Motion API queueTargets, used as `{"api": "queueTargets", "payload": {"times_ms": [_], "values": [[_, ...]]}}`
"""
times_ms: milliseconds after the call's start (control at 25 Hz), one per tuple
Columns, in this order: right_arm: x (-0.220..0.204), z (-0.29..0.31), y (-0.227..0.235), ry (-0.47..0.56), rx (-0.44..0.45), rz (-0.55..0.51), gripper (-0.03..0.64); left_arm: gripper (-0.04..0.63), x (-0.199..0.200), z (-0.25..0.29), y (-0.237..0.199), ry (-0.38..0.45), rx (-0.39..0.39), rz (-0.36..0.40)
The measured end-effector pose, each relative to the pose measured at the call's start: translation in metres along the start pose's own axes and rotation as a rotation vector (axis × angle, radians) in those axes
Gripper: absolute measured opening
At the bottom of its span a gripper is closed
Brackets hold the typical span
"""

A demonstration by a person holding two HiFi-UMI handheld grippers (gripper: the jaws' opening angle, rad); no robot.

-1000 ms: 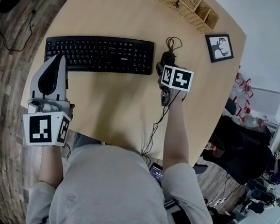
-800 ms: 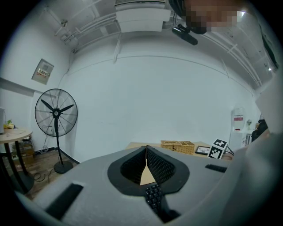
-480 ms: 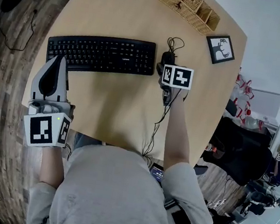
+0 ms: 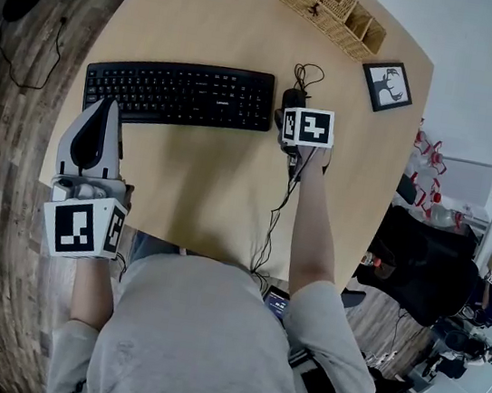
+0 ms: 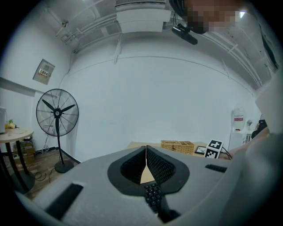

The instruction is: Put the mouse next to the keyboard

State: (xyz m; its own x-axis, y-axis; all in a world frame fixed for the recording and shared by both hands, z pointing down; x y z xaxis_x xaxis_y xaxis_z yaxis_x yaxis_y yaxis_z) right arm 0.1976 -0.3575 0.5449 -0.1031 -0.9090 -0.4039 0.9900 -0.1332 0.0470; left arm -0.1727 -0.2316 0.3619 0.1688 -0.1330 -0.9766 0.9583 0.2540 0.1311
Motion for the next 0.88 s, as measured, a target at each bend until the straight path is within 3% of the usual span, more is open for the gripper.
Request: {"api": "queueTargets", "payload": {"times_ms": [880], "values": [[-0.007, -0.004, -0.004, 0.033, 0.067, 0.138, 0.256, 0.011, 0.001, -0.011, -0.002, 0.003, 0.019, -0.004]]}}
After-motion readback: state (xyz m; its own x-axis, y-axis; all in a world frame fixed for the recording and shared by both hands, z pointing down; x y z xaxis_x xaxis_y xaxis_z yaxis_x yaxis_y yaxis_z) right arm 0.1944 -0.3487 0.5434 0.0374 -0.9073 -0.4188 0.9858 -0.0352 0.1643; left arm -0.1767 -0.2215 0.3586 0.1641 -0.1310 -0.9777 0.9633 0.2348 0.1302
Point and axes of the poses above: the fingertips, and each gripper's own axes: z forward along the fingers, y to its right, x out of its top, the point moved 8 cm from there along -z, backward along the fingers, and after that the axes turned 9 degrees about z, right-handed, at the moved point
